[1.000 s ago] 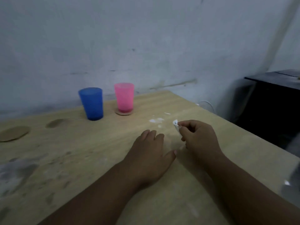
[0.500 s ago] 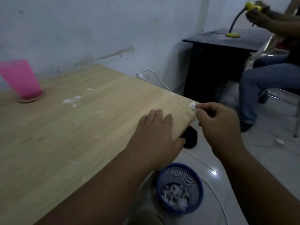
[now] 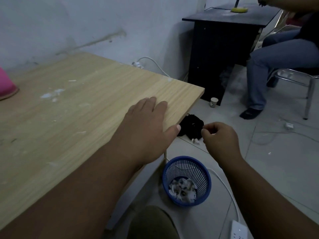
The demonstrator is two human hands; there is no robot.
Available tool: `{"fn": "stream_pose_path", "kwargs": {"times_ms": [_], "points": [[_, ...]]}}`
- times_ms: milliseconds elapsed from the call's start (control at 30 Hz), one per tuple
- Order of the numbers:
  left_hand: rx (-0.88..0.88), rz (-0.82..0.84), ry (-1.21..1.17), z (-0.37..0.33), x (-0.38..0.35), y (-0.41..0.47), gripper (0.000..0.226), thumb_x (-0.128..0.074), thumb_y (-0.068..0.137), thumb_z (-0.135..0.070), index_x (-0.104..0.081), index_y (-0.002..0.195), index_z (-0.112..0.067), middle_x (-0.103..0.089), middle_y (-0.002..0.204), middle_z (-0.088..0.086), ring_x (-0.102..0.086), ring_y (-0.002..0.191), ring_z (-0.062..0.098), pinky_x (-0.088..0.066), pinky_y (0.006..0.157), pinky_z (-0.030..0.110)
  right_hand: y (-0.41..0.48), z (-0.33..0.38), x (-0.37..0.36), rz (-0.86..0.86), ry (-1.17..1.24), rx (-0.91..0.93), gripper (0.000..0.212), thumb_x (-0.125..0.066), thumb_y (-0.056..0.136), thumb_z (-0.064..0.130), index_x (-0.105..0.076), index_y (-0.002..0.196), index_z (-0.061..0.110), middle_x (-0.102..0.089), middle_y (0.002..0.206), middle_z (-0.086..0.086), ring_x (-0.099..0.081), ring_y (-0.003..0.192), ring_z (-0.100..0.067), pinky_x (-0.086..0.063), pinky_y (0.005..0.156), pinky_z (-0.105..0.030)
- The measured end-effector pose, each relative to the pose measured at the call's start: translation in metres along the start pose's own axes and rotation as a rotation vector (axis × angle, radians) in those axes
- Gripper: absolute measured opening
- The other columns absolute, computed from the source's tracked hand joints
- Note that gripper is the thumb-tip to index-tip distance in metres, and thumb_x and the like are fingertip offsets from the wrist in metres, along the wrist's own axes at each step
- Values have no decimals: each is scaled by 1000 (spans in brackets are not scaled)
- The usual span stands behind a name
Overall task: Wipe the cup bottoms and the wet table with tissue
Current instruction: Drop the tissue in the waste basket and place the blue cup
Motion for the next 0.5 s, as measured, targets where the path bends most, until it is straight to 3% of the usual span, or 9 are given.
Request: {"fn": "stream_pose_path", "kwargs": {"times_ms": [100,233,333,500], "points": [[13,-40,-60,2,3,0,65,-39,100,-55,-33,155,-19,-26,165,5,-18,152,20,-15,124,37,-3,14,7,-38,103,47,9,-61,91,21,-70,92,23,-69,83,9,-68,77,-14,-56,71,-31],[53,-120,-140,3,8,-1,48,-47,101,-46,-55,136,-14,-53,140,2,-43,132,20,-35,110,36,-10,57,27,-152,230,235,15,-58,96,28,-69,88,21,-64,71,5,-61,65,-9,-45,57,-17],[140,-161,-224,9,18,-10,45,-46,101,-48,-61,125,-14,-59,124,1,-51,118,21,-44,100,40,-18,104,38,-206,230,425,18,-55,98,29,-68,91,18,-62,73,2,-56,65,-9,-40,57,-15],[251,-137,-124,51,41,-38,55,-36,100,-60,-56,131,-20,-58,134,1,-51,123,22,-45,99,41,-36,185,8,34,107,577,13,-57,95,33,-66,92,24,-63,79,10,-59,70,-5,-44,60,-17]]}}
Point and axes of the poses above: each hand's wrist, its own y-axis towards the middle knuckle, its own x-axis out of the back of the hand, z = x × y, the point moved 5 cm from there along y, towards the middle knuckle
